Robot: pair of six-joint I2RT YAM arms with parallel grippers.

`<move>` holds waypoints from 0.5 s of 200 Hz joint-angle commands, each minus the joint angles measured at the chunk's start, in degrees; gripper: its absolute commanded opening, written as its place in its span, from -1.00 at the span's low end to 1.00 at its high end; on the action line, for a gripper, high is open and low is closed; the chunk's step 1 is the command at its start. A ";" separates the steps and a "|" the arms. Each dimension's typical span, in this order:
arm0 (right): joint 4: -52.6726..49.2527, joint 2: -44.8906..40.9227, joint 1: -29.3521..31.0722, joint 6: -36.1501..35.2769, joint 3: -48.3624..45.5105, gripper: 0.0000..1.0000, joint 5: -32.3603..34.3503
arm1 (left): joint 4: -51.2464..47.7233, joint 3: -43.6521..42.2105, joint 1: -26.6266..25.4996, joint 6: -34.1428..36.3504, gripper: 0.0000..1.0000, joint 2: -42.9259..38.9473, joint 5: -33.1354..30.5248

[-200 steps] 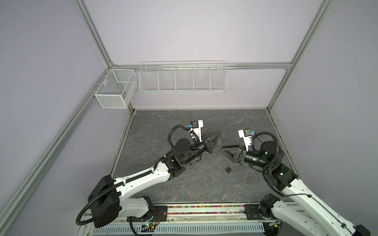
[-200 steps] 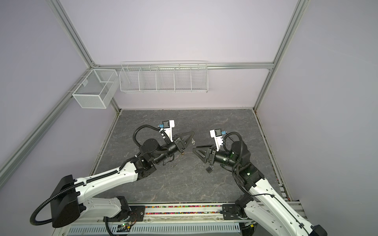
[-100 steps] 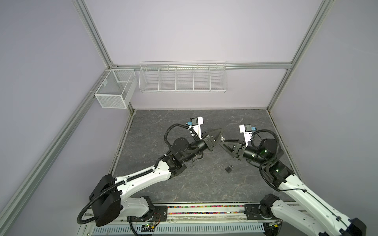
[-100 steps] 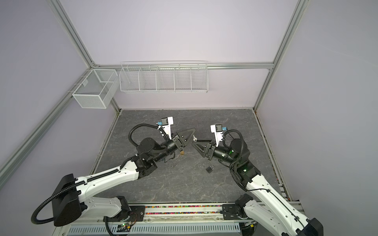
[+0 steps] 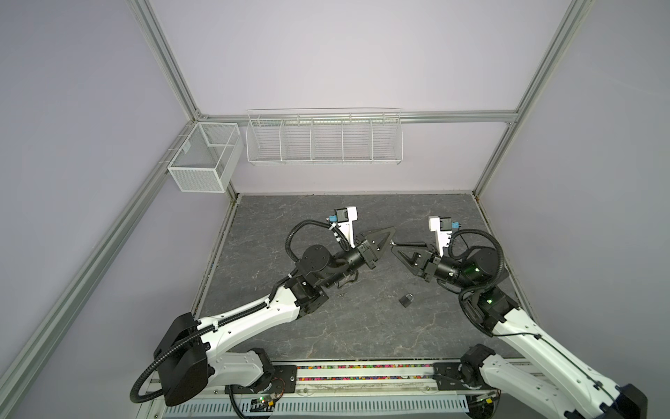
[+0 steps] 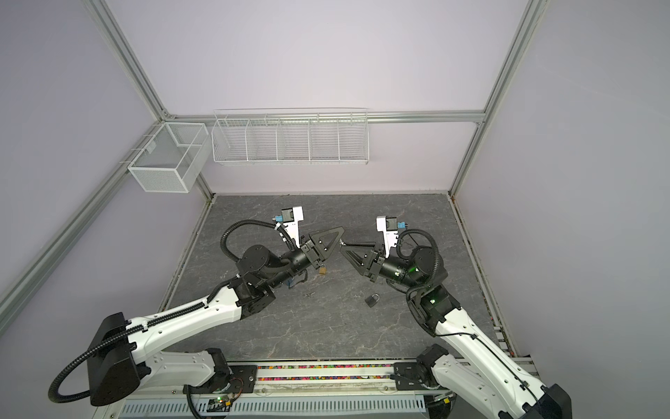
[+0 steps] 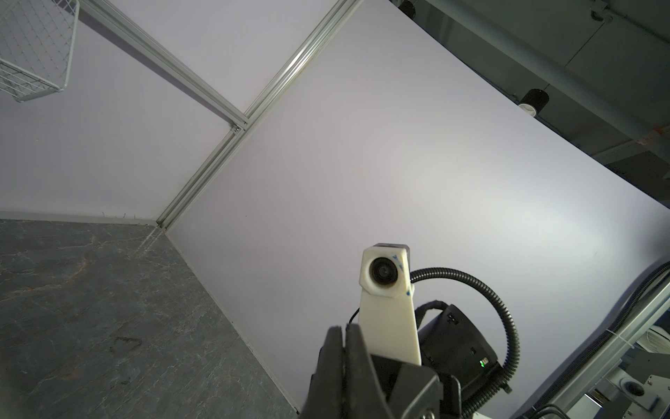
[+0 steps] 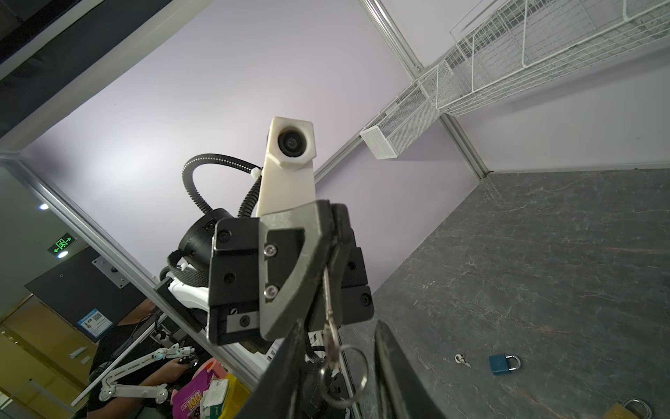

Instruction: Unlock with the key

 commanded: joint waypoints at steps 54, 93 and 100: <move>4.24 1.07 -0.15 1.83 -0.62 -0.43 -2.67 | 2.01 0.98 0.04 0.18 -1.00 0.97 0.85; 1.78 -0.30 -0.13 0.30 -1.30 -0.45 -1.53 | 1.19 1.07 0.04 0.78 -1.00 0.40 0.06; 1.11 -0.40 -0.17 -0.09 -1.25 -0.46 -1.42 | 0.96 1.07 0.04 0.92 -1.00 0.24 -0.03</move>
